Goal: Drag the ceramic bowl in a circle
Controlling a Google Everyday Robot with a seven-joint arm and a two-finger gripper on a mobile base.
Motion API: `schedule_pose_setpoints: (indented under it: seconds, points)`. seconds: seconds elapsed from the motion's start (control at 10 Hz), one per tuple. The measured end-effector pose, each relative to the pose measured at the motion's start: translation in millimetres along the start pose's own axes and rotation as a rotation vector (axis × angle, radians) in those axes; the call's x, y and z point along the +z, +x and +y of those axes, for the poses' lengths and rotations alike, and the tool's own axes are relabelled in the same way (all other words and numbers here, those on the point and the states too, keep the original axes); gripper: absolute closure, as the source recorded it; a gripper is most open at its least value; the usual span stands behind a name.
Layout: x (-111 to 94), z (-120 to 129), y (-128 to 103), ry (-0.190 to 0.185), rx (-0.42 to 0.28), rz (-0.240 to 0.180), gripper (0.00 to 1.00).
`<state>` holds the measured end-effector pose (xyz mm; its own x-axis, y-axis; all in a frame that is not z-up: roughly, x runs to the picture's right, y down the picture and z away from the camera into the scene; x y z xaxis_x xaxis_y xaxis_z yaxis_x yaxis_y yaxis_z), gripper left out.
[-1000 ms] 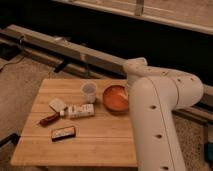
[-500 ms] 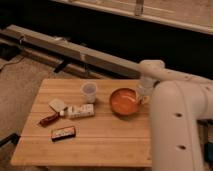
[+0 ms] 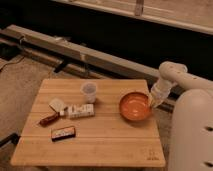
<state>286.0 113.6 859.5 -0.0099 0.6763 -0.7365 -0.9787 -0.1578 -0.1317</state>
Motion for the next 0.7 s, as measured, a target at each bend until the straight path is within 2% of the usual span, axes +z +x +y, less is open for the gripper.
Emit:
schedule_pose_setpoints:
  seconds: [0.3, 0.7]
  points:
    - [3, 25, 10, -0.01, -0.1, 0.022, 1.0]
    - [7, 48, 19, -0.012, -0.19, 0.045, 1.0]
